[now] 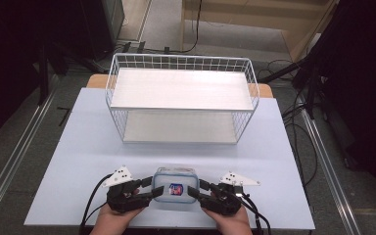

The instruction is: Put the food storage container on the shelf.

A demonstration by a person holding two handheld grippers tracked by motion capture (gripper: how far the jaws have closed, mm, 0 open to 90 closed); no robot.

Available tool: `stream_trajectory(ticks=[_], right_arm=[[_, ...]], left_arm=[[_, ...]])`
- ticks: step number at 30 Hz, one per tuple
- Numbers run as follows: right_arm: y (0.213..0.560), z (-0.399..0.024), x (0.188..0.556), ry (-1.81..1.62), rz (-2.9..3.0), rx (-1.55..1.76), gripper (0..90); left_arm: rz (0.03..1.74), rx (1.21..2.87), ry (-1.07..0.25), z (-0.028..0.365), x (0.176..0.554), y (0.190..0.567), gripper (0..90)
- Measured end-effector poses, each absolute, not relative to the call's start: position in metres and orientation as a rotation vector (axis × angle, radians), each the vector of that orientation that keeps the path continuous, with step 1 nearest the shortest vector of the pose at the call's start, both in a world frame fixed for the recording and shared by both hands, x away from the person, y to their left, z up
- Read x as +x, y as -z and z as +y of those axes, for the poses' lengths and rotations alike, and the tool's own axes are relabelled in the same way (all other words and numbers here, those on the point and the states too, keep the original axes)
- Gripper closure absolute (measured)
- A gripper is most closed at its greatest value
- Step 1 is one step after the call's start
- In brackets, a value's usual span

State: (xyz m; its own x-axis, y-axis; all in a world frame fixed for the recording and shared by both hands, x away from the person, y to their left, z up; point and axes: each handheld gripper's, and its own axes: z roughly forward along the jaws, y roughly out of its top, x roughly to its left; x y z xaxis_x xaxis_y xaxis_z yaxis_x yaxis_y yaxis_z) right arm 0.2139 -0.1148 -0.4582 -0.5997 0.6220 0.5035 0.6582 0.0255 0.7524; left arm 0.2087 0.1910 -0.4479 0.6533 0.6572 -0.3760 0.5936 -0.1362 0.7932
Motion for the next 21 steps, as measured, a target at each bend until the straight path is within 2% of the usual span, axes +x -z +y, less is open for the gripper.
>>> stream_trajectory(ticks=[21], right_arm=[[0.426, -0.118, 0.214, 1.901, -2.331, -1.318, 50.6]], left_arm=[[0.867, 1.764, -0.248, 0.183, 0.211, 0.418, 48.7]])
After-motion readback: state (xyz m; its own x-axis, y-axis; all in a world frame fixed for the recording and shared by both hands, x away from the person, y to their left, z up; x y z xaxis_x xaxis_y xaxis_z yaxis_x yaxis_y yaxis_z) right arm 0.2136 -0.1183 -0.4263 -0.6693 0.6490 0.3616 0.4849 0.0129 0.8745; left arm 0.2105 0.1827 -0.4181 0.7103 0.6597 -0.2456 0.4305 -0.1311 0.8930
